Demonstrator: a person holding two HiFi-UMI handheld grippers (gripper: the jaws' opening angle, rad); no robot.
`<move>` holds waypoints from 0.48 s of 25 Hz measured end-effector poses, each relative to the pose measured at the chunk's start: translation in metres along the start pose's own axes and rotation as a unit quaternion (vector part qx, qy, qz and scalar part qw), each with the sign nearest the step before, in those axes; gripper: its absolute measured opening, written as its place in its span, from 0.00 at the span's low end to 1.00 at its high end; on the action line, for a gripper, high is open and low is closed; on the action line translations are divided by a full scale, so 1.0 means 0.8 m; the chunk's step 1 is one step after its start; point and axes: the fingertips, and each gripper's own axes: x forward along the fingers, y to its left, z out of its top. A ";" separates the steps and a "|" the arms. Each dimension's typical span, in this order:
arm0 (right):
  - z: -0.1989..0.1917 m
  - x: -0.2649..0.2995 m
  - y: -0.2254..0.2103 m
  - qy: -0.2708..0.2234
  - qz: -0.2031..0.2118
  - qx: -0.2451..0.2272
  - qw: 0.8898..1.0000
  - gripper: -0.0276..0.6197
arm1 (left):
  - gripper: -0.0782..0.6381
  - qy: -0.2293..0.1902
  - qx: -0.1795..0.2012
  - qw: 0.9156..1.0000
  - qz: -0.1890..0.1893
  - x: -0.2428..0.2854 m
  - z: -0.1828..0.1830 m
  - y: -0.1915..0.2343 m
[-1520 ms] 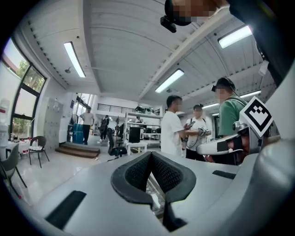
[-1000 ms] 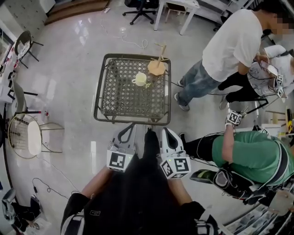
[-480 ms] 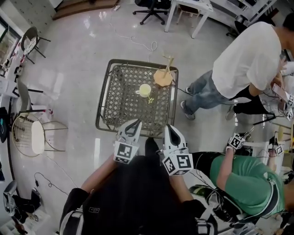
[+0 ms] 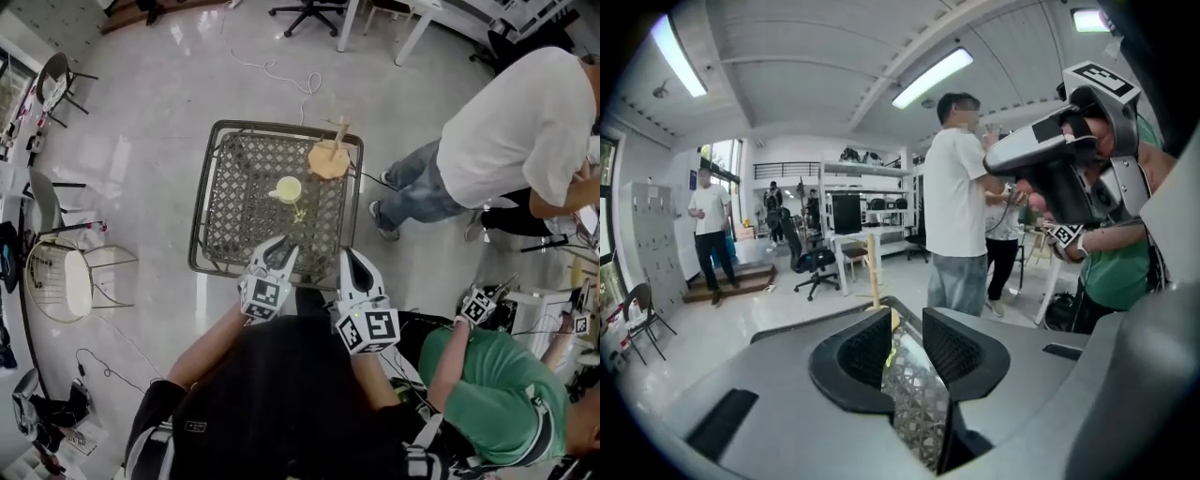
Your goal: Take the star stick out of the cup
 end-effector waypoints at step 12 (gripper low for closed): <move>0.003 0.033 -0.077 0.011 -0.021 0.020 1.000 0.06 | 0.30 0.071 0.014 0.997 0.024 0.097 -0.057 0.012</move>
